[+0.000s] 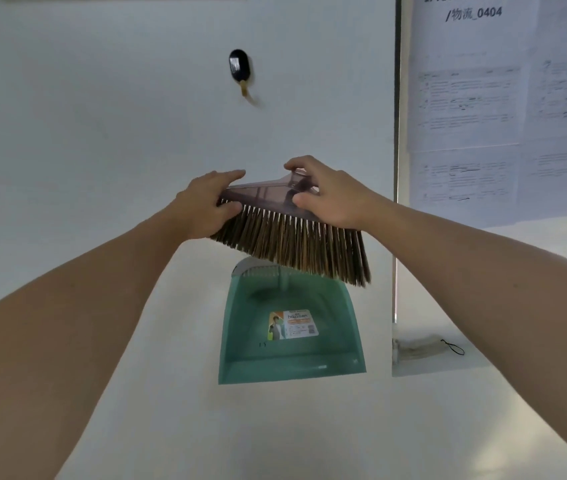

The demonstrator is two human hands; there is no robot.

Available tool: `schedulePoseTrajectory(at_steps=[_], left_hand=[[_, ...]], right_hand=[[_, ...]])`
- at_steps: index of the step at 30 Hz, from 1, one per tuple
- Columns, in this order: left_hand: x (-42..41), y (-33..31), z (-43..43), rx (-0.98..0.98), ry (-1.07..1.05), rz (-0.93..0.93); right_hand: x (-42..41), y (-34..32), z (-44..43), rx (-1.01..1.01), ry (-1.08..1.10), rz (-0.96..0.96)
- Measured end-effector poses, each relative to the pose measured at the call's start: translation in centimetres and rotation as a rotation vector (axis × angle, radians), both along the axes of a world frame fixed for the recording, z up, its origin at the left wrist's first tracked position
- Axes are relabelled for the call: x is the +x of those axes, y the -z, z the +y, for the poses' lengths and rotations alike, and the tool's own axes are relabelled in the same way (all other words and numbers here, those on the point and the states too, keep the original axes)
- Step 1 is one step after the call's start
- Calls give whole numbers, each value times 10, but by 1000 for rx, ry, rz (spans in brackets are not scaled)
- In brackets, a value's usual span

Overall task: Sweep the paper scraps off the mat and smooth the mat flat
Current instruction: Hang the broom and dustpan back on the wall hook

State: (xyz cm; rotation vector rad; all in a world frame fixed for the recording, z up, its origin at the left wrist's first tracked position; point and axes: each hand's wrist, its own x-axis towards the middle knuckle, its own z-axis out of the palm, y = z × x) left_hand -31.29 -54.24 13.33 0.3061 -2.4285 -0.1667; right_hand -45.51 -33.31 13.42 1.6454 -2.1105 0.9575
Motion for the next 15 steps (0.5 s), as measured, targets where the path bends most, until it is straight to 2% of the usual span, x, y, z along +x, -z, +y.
schedulePoseTrajectory(at_steps=[5, 10, 15], left_hand=[[-7, -8, -14, -94, -102, -145], [-21, -11, -25, -74, -116, -142], [-43, -10, -33, -83, -135, -110]], right_hand=[[-15, -7, -27, 44, -78, 39], [-40, -17, -46, 71, -91, 108], [-70, -22, -61, 17, -42, 146]])
